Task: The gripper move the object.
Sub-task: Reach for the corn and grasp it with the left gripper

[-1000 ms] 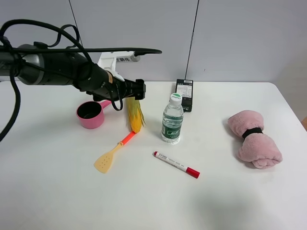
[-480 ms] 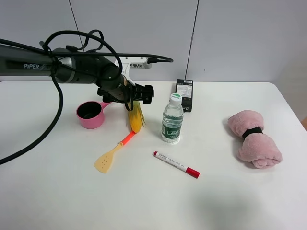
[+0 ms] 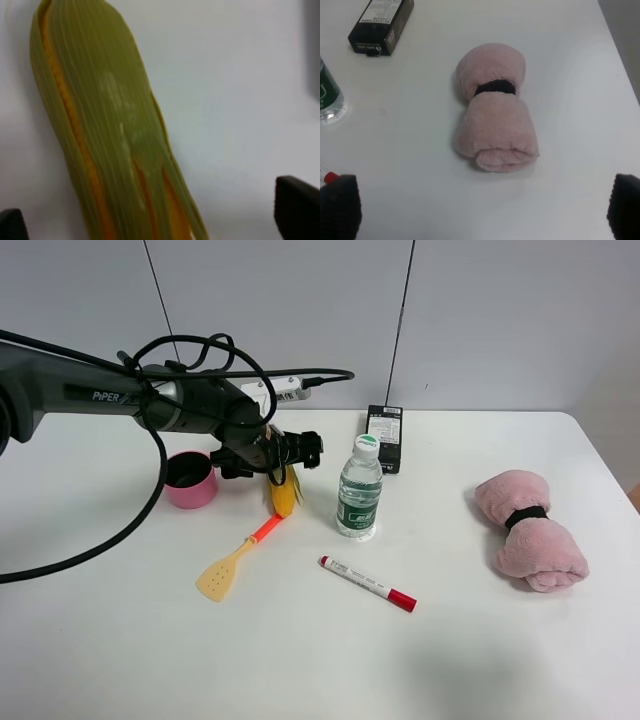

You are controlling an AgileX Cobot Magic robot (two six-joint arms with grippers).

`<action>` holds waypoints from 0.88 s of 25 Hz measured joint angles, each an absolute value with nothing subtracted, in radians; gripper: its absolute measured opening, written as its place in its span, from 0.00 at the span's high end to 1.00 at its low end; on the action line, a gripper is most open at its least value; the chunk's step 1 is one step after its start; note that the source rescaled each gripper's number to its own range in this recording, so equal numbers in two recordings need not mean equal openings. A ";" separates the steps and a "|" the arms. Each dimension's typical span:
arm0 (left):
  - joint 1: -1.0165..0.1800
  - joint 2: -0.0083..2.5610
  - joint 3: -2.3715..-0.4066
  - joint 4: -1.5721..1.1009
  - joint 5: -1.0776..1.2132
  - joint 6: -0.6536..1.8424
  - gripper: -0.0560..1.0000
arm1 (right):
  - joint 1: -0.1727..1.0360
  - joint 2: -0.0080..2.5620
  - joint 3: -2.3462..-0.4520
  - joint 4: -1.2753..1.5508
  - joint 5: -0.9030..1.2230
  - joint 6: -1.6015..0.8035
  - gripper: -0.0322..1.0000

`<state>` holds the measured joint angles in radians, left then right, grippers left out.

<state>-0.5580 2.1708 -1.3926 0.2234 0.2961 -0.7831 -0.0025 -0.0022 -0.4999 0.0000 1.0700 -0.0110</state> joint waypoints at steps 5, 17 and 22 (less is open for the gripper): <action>-0.558 2.197 -1.420 0.313 0.297 -0.811 0.00 | -0.003 -0.002 -0.500 0.000 1.070 -0.011 0.00; -0.553 2.249 -1.496 0.337 0.309 -0.813 0.00 | -0.003 -0.002 -0.500 0.000 1.070 -0.011 0.00; -0.549 2.261 -1.496 0.407 0.324 -0.815 0.00 | -0.003 -0.002 -0.500 0.000 1.070 -0.011 0.00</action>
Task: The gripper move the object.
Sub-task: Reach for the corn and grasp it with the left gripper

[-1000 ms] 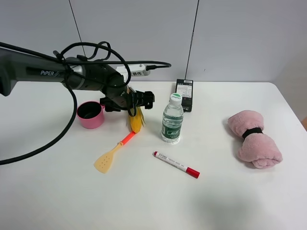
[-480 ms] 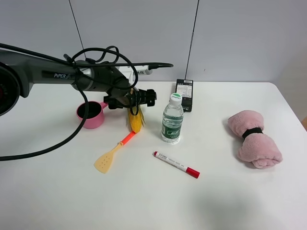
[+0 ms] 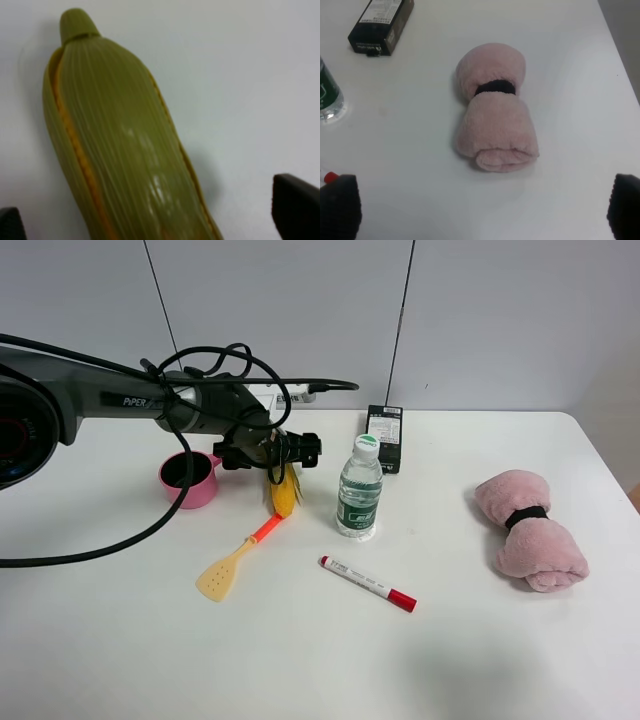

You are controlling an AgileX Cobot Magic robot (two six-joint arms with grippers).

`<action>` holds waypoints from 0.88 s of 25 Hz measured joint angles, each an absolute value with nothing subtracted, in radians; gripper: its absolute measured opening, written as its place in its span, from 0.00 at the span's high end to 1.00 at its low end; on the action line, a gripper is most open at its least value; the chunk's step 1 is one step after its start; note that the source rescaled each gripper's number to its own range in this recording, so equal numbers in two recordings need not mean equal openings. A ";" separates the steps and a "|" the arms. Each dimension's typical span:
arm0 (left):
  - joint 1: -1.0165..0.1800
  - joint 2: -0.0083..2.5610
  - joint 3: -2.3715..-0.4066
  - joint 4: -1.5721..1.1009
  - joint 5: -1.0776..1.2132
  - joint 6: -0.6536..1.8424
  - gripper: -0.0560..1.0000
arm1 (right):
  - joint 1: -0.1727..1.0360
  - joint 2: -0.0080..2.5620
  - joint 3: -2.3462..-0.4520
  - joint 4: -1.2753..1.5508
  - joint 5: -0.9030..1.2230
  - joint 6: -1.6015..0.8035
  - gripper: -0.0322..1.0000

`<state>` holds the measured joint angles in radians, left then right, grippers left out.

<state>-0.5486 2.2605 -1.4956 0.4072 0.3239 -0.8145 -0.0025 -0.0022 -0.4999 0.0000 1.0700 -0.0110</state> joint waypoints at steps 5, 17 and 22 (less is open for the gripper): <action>-0.546 2.262 -1.496 0.437 0.328 -0.815 0.00 | -0.003 -0.002 -0.500 0.000 1.070 -0.011 0.00; -0.546 2.301 -1.497 0.436 0.330 -0.815 0.04 | -0.003 -0.002 -0.500 0.000 1.070 -0.011 0.00; -0.546 2.301 -1.497 0.434 0.330 -0.815 0.88 | -0.003 -0.002 -0.500 0.000 1.070 -0.011 0.00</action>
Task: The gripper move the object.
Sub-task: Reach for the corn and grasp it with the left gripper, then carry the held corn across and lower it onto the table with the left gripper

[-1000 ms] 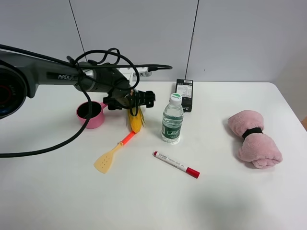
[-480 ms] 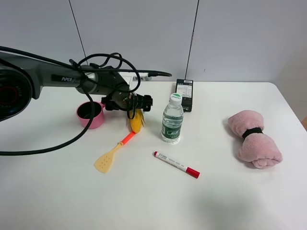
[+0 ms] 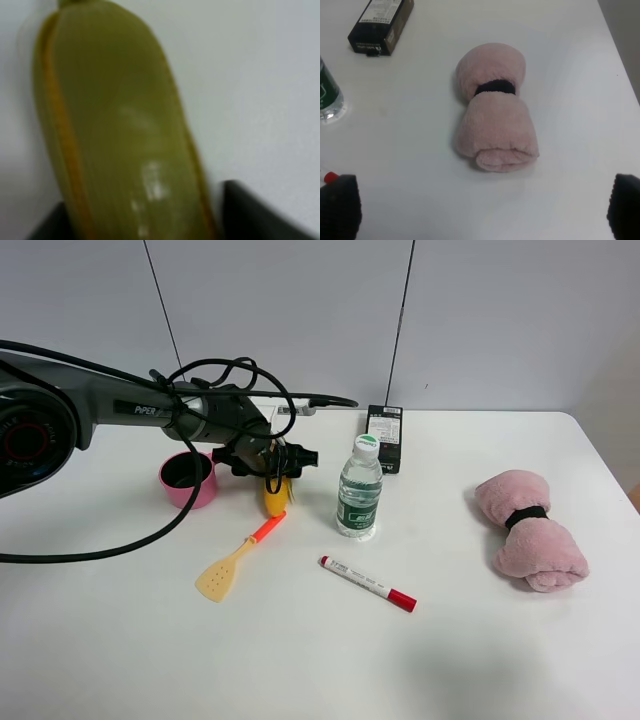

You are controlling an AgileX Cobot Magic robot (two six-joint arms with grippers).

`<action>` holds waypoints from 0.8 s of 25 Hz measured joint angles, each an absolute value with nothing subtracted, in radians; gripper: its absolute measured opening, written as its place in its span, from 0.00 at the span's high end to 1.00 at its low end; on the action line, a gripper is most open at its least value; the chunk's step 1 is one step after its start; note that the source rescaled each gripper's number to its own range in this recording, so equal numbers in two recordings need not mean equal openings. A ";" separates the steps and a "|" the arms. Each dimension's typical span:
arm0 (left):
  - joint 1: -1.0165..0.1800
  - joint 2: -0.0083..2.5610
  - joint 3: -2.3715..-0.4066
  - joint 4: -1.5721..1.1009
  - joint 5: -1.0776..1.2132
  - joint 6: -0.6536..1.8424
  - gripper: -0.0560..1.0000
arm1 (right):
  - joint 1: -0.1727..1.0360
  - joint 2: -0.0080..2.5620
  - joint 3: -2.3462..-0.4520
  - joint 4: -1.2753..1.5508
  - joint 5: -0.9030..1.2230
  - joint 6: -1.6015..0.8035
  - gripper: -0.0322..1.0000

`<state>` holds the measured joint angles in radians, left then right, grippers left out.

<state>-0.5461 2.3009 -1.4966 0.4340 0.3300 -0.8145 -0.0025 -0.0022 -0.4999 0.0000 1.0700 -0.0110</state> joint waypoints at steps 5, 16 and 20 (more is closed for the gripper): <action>-0.546 2.285 -1.498 0.436 0.325 -0.799 0.93 | -0.003 -0.002 -0.500 0.000 1.070 -0.011 0.00; -0.560 2.000 -1.497 0.436 0.300 -0.557 0.93 | -0.003 -0.002 -0.500 0.000 1.070 -0.011 0.00; -0.600 1.843 -1.497 0.426 0.363 -0.326 0.93 | -0.003 -0.002 -0.500 0.000 1.070 -0.011 0.00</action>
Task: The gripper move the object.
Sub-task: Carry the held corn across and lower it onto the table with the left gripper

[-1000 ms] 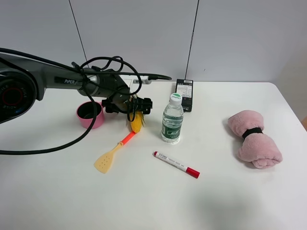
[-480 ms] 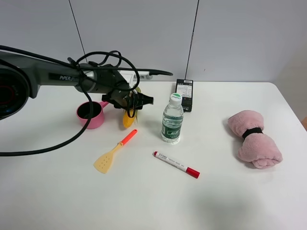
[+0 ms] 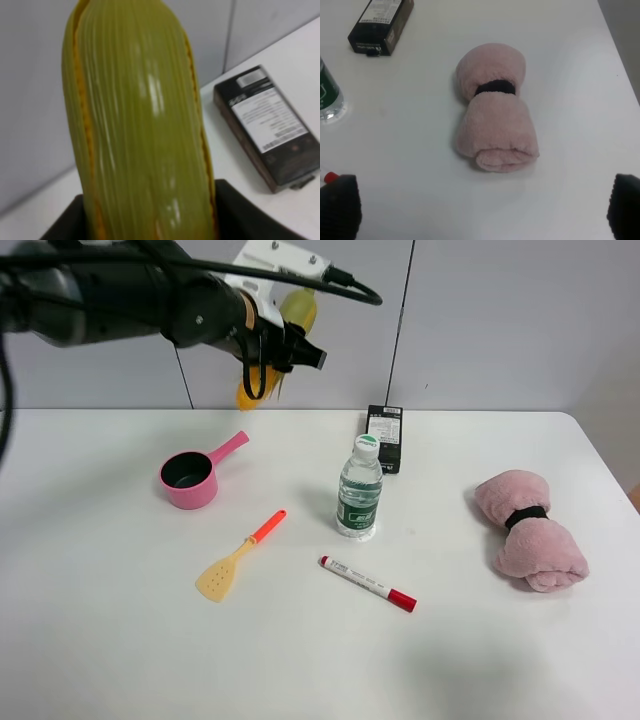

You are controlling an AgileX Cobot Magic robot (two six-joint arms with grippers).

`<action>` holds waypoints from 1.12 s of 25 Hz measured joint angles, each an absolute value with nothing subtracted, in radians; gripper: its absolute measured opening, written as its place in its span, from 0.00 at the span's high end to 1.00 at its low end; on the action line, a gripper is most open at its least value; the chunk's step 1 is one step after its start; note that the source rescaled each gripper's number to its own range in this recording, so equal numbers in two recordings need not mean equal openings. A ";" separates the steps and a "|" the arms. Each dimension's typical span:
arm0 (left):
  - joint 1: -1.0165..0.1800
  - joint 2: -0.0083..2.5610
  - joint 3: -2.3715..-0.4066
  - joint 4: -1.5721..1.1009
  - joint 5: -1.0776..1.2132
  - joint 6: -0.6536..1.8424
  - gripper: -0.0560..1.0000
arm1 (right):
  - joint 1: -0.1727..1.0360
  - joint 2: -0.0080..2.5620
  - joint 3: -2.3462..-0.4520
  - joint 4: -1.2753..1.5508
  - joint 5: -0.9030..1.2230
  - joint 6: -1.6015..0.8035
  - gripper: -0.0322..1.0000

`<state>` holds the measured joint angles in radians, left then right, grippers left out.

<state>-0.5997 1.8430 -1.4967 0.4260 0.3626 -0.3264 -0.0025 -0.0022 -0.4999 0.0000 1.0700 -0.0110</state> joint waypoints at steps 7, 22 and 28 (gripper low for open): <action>-0.732 1.625 -1.497 0.305 0.562 0.063 0.93 | -0.003 -0.002 -0.500 0.000 1.070 -0.011 0.00; -0.976 1.662 -1.497 -0.083 0.836 0.835 0.93 | -0.003 -0.002 -0.500 0.000 1.070 -0.011 0.00; -0.977 1.787 -1.497 -0.149 0.793 0.859 0.93 | -0.003 -0.002 -0.500 0.000 1.070 -0.011 0.00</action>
